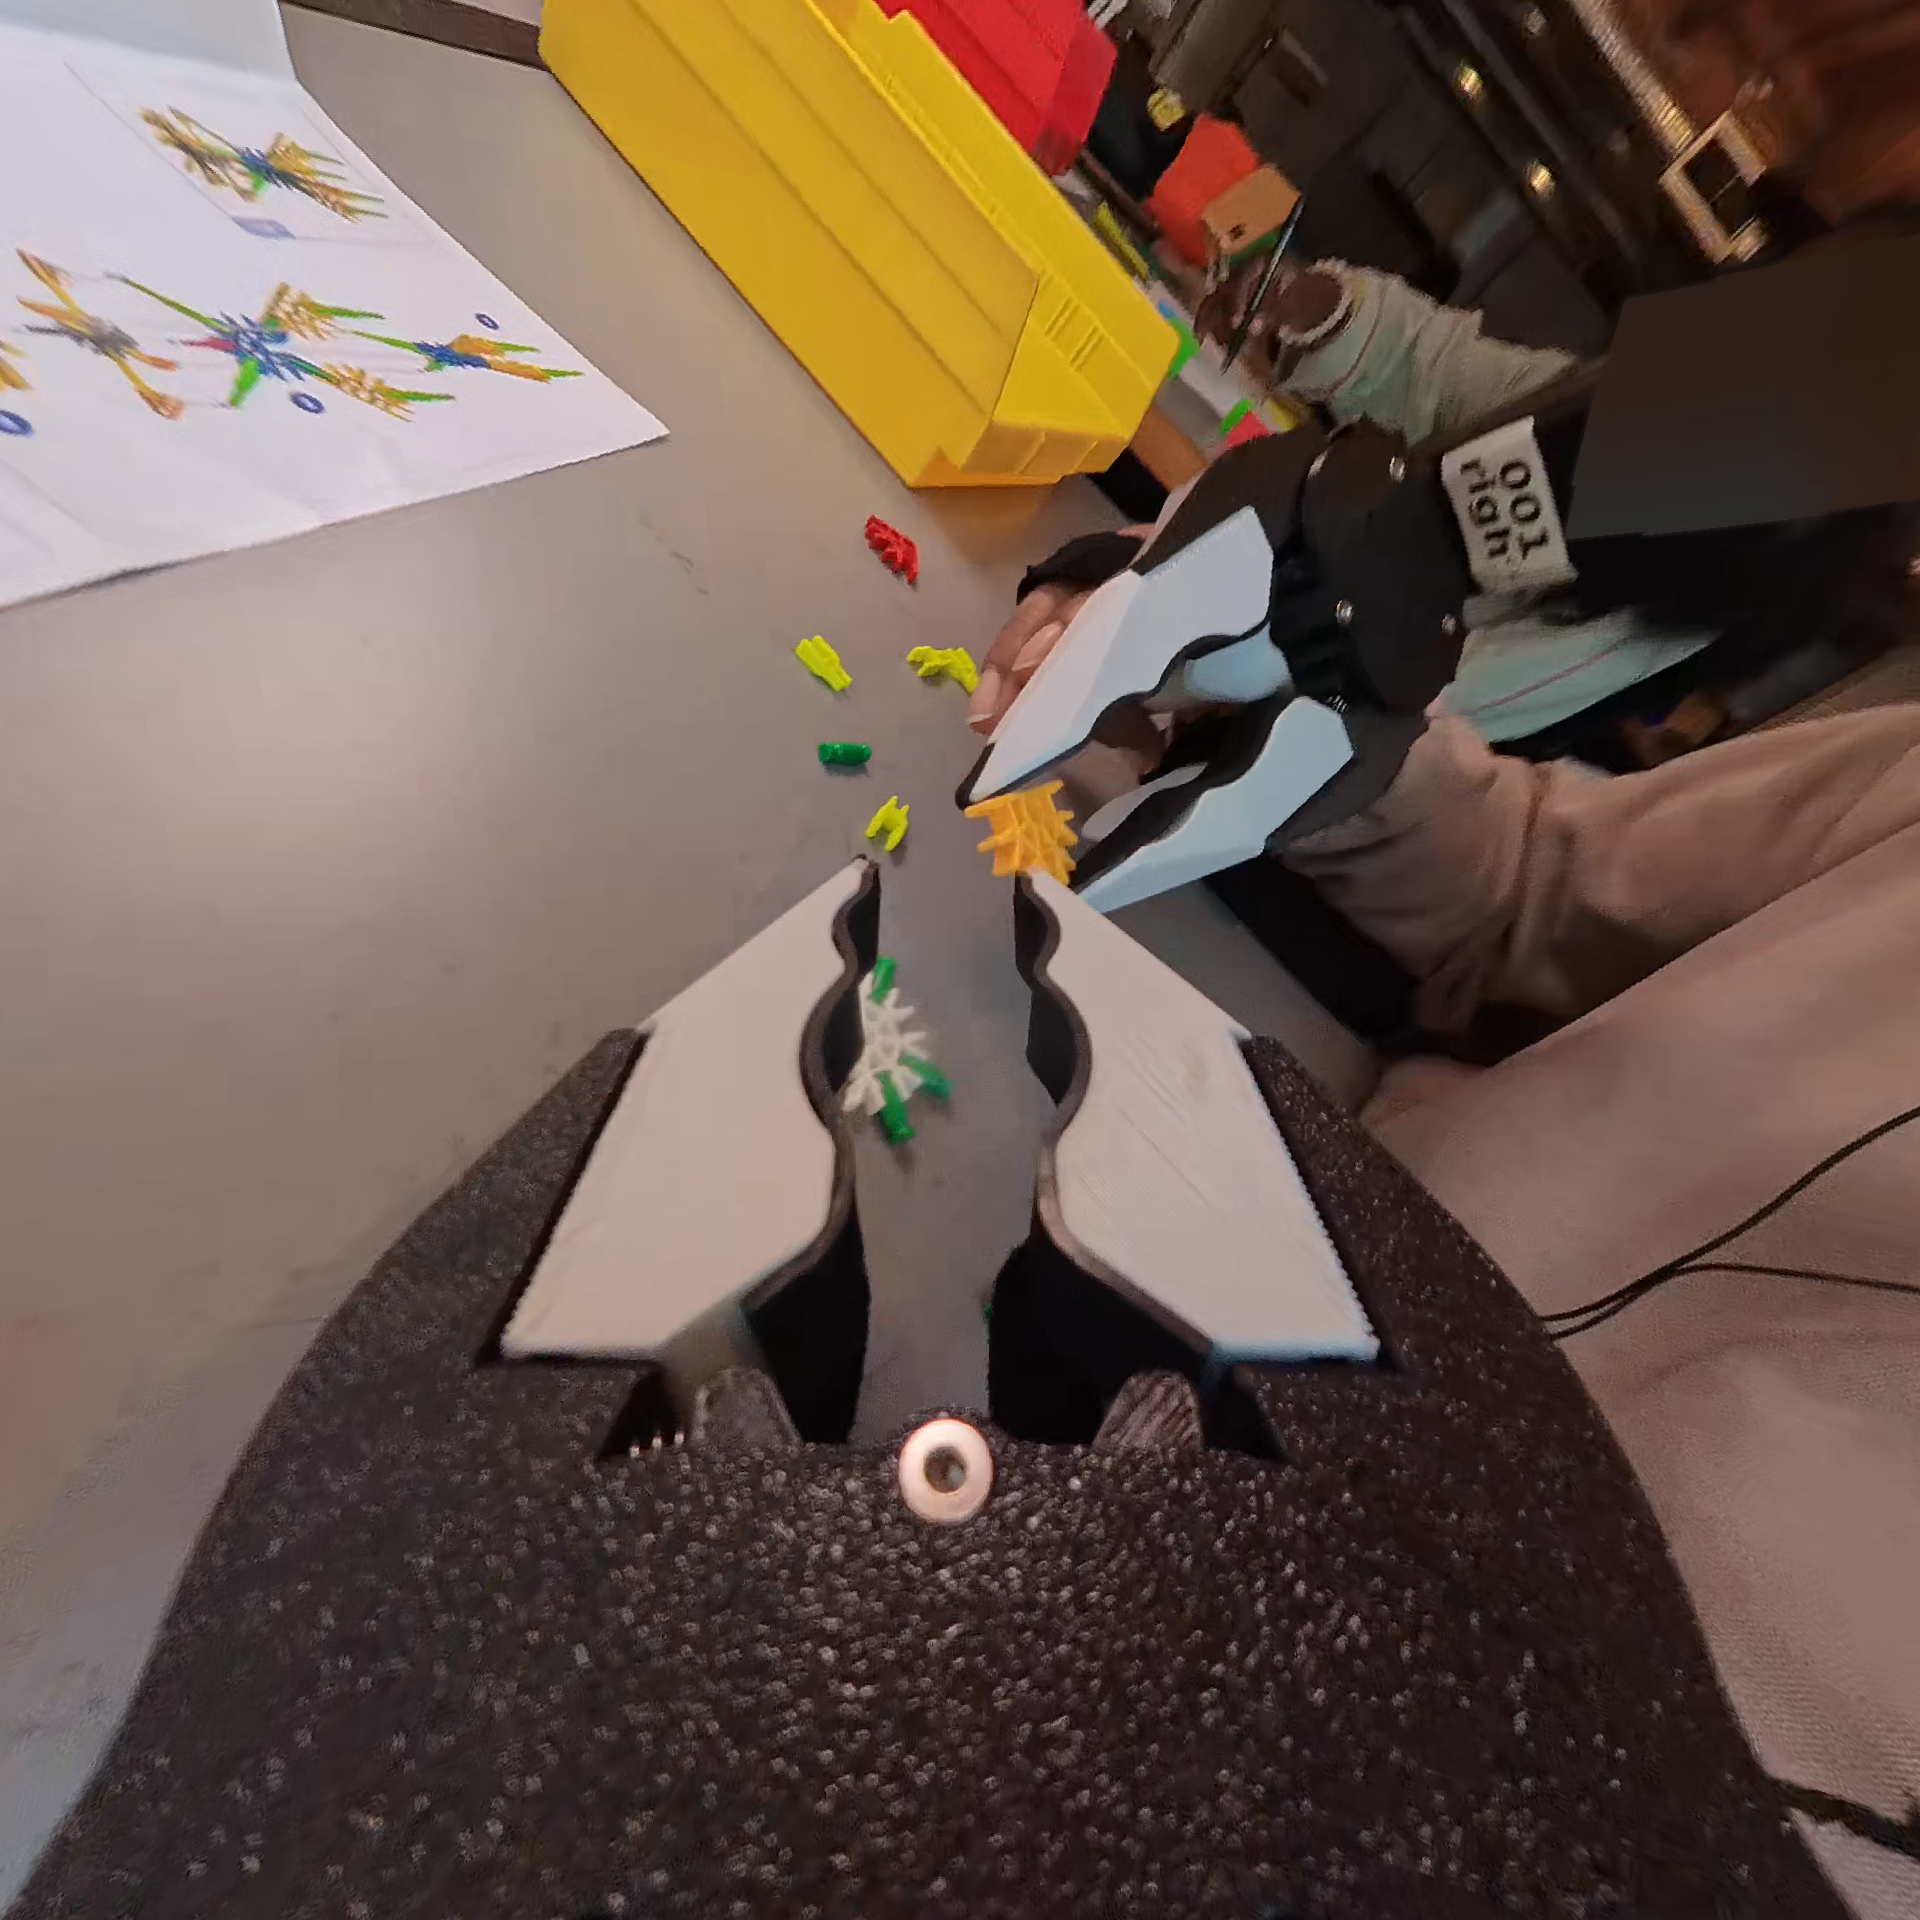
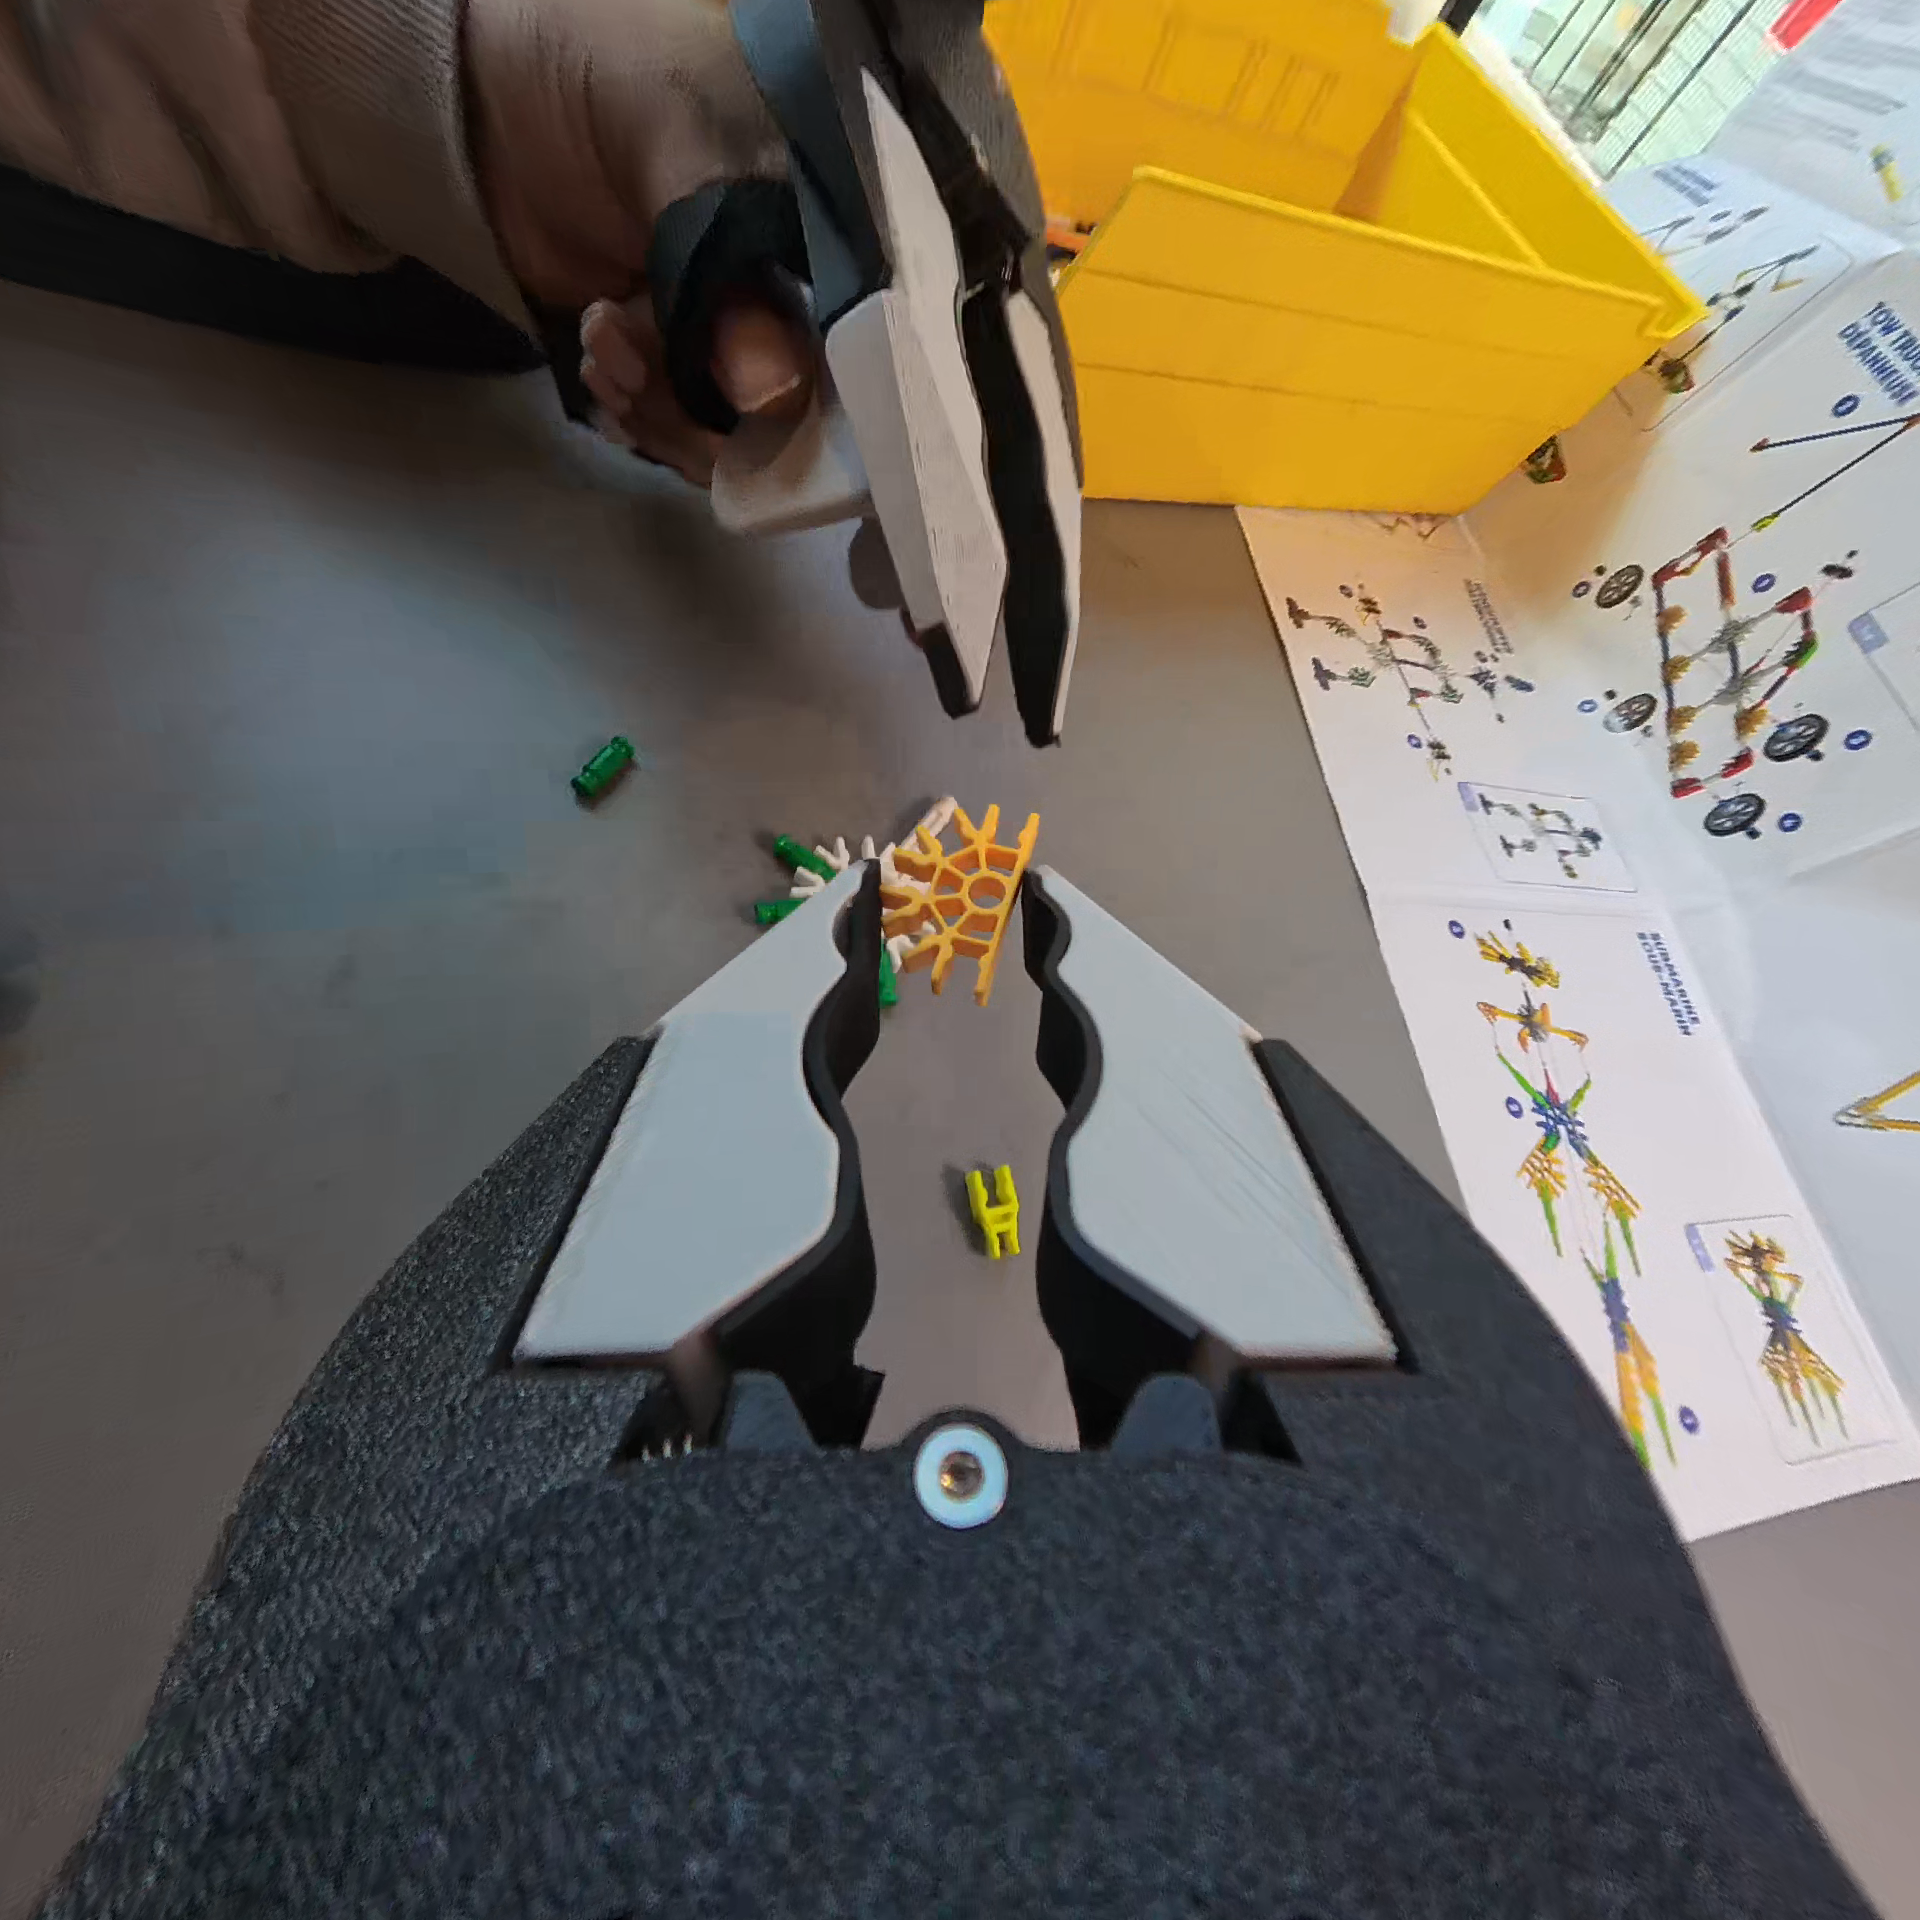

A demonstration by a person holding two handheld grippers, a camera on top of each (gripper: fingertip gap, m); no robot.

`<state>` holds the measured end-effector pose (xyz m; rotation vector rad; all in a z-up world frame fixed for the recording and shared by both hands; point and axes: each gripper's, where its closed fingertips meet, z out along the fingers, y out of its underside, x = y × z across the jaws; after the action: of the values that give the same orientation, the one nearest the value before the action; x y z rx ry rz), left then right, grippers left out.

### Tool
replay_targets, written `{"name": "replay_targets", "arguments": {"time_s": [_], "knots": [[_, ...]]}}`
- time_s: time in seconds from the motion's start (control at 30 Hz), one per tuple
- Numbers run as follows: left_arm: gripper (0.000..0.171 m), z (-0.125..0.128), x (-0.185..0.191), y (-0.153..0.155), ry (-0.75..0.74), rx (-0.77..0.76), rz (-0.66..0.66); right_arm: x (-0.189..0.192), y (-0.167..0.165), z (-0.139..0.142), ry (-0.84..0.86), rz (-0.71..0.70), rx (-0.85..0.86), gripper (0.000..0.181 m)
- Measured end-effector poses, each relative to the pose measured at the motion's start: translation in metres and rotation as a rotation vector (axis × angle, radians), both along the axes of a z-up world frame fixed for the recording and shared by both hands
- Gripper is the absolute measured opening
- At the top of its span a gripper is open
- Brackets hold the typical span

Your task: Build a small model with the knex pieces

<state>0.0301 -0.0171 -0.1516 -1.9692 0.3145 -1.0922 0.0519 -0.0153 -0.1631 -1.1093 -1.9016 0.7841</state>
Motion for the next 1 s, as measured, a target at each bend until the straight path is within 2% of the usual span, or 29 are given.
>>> {"name": "replay_targets", "arguments": {"time_s": [0.1, 0.17, 0.43, 0.57, 0.9, 1.0], "knots": [[0.037, -0.017, -0.011, -0.003, 0.268, 0.062, -0.025, 0.009, 0.001, -0.019, -0.101, 0.039, -0.035, 0.025], [0.044, -0.033, -0.006, -0.009, 0.386, 0.054, -0.079, 0.012, 0.001, -0.028, -0.151, 0.048, -0.057, 0.026], [0.052, -0.065, 0.008, -0.012, 0.619, 0.095, -0.176, 0.019, -0.005, -0.035, -0.203, 0.078, -0.077, 0.026], [0.038, -0.068, 0.007, -0.012, 0.638, 0.118, -0.234, 0.022, -0.011, -0.035, -0.217, 0.110, -0.102, 0.026], [0.037, -0.068, 0.012, -0.029, 0.632, 0.207, -0.443, 0.025, -0.020, -0.043, -0.289, 0.189, -0.109, 0.026], [0.037, -0.068, 0.015, -0.032, 0.621, 0.218, -0.470, 0.022, -0.022, -0.047, -0.330, 0.220, -0.106, 0.026]]}}
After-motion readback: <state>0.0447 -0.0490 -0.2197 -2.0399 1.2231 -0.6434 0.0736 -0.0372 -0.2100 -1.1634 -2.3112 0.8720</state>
